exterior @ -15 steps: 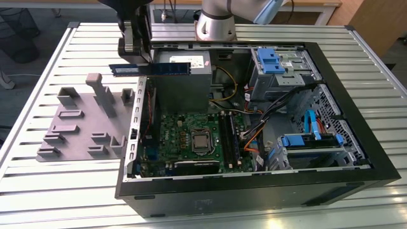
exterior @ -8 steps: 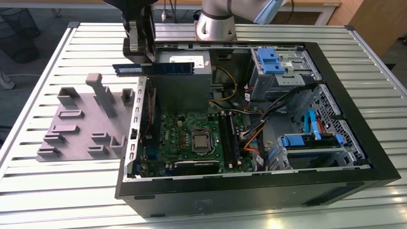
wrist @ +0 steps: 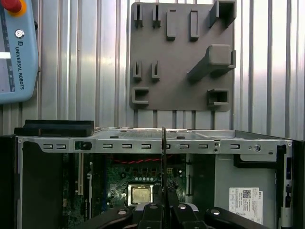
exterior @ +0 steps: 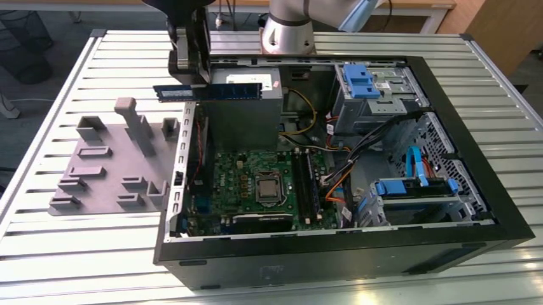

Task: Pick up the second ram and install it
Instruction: 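Pick up the second ram and move it above second insertion slot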

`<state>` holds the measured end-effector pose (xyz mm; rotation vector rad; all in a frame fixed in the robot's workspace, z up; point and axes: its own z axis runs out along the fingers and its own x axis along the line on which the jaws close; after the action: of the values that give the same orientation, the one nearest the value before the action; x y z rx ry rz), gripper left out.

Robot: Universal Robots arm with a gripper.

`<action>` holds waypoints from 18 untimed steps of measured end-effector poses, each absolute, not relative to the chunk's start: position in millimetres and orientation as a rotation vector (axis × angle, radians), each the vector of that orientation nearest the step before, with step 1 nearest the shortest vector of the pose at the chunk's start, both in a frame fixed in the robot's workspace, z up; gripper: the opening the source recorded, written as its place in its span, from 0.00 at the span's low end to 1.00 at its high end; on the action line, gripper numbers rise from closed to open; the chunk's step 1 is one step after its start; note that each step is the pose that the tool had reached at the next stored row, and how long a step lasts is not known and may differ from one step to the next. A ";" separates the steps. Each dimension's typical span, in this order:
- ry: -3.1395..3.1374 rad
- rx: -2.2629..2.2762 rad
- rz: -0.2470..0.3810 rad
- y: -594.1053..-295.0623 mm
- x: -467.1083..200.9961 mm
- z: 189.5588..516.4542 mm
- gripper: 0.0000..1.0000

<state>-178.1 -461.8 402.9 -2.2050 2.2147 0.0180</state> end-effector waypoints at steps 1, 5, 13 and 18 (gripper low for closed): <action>2.215 -2.205 0.018 -461.8 -177.4 402.9 0.14; 2.215 -2.205 0.018 -461.8 -174.7 402.9 0.14; 2.215 -2.205 0.018 -461.8 -171.3 402.8 0.14; 2.215 -2.205 0.018 -461.8 -169.6 402.9 0.14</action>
<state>-169.6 -461.8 402.9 -2.2049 2.2149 0.0180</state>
